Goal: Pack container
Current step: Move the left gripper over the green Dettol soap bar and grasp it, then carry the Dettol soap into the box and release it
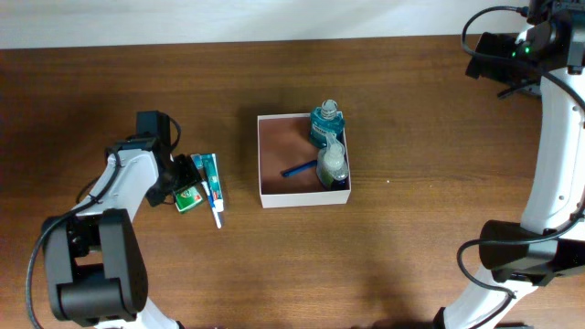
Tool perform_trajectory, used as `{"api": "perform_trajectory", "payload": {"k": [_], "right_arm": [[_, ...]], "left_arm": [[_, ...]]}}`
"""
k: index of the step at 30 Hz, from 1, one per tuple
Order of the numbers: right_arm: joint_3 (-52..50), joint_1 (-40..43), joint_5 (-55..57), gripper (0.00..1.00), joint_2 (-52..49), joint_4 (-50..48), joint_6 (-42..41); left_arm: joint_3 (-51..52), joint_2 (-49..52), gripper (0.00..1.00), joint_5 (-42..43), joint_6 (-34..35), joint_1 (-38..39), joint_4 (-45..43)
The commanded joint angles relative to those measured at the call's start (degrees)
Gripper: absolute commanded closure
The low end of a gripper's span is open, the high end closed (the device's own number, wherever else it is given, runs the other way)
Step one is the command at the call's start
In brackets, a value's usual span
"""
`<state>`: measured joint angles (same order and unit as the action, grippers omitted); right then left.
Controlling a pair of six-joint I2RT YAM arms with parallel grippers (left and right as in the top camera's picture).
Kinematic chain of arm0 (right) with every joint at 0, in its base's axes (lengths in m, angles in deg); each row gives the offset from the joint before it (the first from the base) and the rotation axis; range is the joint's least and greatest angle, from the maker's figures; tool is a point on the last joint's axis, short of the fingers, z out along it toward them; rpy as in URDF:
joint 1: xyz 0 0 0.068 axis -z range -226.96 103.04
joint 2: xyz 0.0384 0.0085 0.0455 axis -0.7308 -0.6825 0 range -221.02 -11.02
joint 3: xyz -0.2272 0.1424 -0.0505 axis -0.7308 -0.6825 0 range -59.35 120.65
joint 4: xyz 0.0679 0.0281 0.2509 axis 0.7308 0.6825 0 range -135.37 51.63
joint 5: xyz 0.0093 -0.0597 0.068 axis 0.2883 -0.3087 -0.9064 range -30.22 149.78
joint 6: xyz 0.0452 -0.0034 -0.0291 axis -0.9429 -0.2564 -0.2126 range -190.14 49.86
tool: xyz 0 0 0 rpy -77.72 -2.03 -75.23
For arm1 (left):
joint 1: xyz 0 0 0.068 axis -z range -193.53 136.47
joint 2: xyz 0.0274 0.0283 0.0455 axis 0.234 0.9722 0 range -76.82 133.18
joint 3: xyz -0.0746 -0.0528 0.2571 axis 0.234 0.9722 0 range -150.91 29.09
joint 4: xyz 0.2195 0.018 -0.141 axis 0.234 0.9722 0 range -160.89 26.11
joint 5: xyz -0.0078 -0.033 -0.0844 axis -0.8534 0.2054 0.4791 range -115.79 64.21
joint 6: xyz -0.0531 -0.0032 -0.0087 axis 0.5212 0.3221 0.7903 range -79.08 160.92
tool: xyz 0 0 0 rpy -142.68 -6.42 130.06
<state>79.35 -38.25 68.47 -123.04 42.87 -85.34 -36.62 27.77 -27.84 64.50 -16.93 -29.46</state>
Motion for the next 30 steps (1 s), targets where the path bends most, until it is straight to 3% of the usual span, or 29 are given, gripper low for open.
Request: {"api": "perform_trajectory", "payload": {"k": [1, 13, 15, 24, 30], "right_arm": [[0.3, 0.3, -0.1, 0.01, 0.0, -0.2, 0.0], [0.3, 0.3, -0.1, 0.01, 0.0, -0.2, 0.0], [0.3, 0.3, -0.1, 0.01, 0.0, -0.2, 0.0], [0.3, 0.3, -0.1, 0.01, 0.0, -0.2, 0.0], [0.3, 0.3, -0.1, 0.01, 0.0, -0.2, 0.0]], "left_arm": [[0.2, 0.8, 0.27, -0.8, -0.3, -0.3, -1.5], [3.0, 3.2, 0.28, -0.7, -0.3, -0.3, -1.2], [3.0, 3.2, 0.39, -0.8, -0.3, -0.3, -1.2], [-2.8, 2.6, 0.64, -0.8, -0.8, -0.3, 1.8], [-16.5, 1.2, 0.64, 0.0, -1.2, 0.3, 9.5]]}}
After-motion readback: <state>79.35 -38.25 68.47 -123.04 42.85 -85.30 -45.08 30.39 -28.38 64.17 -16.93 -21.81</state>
